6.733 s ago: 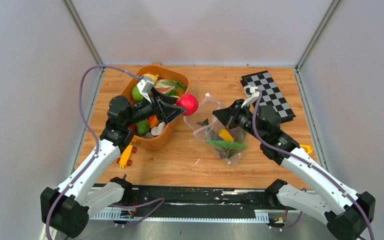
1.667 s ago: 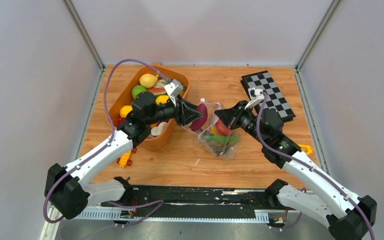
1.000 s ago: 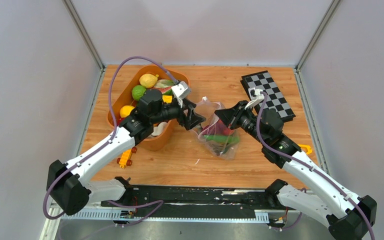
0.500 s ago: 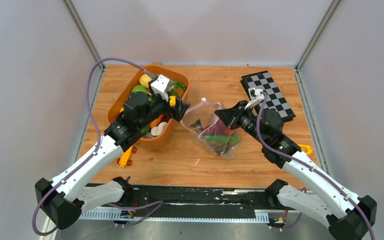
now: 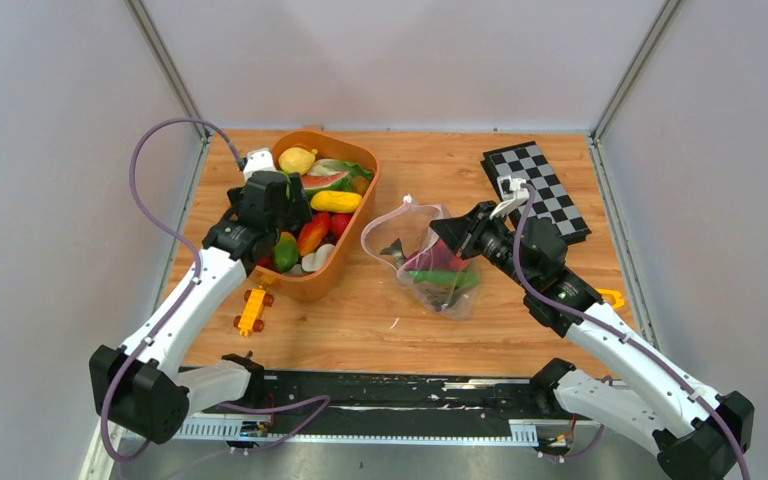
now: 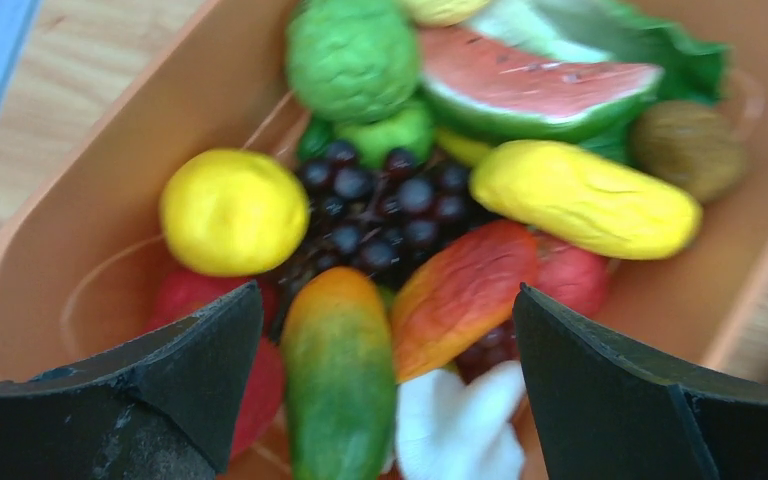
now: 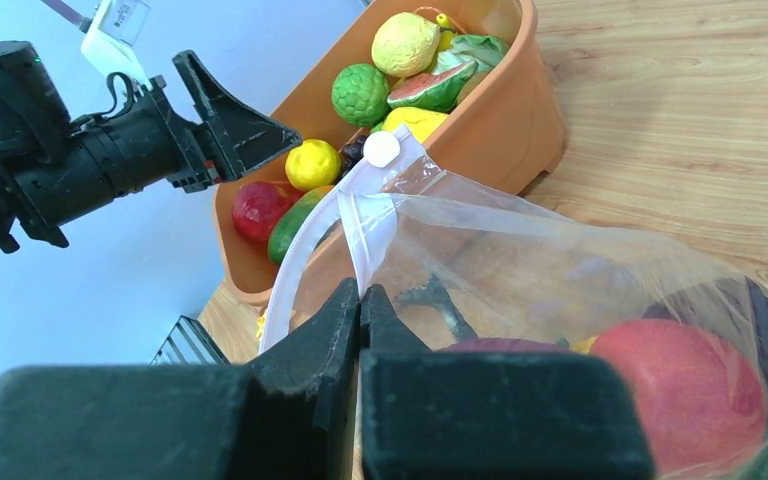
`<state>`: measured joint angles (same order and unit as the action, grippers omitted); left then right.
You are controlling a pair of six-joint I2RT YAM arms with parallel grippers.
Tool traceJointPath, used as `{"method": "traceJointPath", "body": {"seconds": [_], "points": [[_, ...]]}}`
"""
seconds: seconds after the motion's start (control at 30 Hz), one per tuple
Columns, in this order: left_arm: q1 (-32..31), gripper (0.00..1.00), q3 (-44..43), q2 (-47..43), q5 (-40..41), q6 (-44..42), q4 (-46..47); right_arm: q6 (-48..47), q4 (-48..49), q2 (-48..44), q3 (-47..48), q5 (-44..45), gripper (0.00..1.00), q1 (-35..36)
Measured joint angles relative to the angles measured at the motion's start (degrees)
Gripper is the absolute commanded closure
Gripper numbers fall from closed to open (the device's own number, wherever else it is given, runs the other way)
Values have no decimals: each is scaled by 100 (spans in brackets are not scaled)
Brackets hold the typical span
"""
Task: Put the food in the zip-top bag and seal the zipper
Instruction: Pick up the fake fruit from the bin.
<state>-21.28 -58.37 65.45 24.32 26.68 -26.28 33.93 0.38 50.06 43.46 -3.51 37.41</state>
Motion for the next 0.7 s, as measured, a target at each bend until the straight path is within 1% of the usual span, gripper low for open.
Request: {"method": "traceJointPath", "body": {"seconds": [0.13, 0.3, 0.5, 0.7], "points": [[-2, 0, -74, 85, 682, 236, -608, 0, -20, 0, 0, 0, 100, 0], [55, 0, -76, 98, 1241, 249, -1078, 0, -28, 0, 0, 0, 100, 0], [328, 0, -109, 234, 1456, 92, -1360, -24, -55, -2, 0, 0, 100, 0], [608, 0, -109, 450, 1296, -153, -1534, -61, -57, -2, 0, 0, 100, 0]]}}
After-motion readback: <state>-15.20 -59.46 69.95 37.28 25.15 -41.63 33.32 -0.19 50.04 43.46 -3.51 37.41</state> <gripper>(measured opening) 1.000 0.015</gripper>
